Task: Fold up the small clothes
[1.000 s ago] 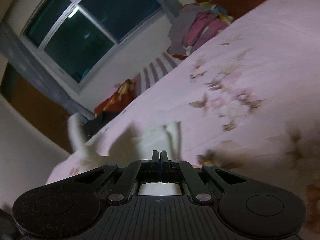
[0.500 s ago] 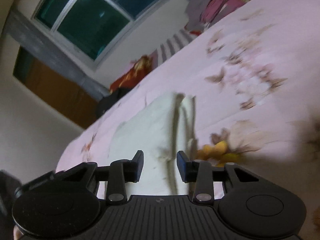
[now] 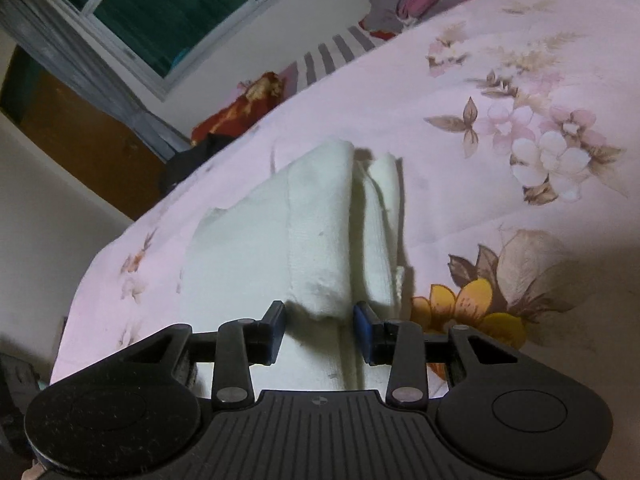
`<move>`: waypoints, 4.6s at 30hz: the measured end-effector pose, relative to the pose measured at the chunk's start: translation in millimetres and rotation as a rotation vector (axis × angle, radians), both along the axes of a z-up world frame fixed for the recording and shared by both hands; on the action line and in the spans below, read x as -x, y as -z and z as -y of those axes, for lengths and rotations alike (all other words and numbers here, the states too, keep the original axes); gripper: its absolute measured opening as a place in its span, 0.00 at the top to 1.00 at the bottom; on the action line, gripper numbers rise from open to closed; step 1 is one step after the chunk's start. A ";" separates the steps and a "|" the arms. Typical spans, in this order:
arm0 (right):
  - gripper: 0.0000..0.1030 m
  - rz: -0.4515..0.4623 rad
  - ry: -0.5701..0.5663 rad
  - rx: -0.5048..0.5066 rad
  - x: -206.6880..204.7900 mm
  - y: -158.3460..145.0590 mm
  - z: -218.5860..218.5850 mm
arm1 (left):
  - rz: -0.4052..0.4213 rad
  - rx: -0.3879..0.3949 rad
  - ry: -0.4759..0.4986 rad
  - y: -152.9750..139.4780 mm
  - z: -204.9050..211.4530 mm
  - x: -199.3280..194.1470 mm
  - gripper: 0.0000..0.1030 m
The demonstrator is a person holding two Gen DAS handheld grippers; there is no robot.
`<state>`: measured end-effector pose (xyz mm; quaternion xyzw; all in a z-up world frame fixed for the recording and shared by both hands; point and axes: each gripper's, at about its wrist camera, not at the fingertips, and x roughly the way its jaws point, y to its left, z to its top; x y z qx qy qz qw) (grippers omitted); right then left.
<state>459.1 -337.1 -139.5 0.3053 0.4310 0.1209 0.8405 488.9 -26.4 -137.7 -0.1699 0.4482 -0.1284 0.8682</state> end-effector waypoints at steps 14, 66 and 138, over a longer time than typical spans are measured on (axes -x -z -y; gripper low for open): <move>0.87 0.101 -0.039 0.101 10.1 -29.4 -25.5 | 0.099 -0.118 0.213 -37.2 37.4 -31.2 0.70; 0.82 0.078 -0.316 0.467 70.5 -11.6 -64.1 | 0.035 -0.047 0.269 2.0 44.2 71.1 0.66; 0.72 0.099 -0.318 0.278 11.1 -72.6 -288.2 | 0.107 -0.265 0.145 -63.7 -159.7 25.3 0.74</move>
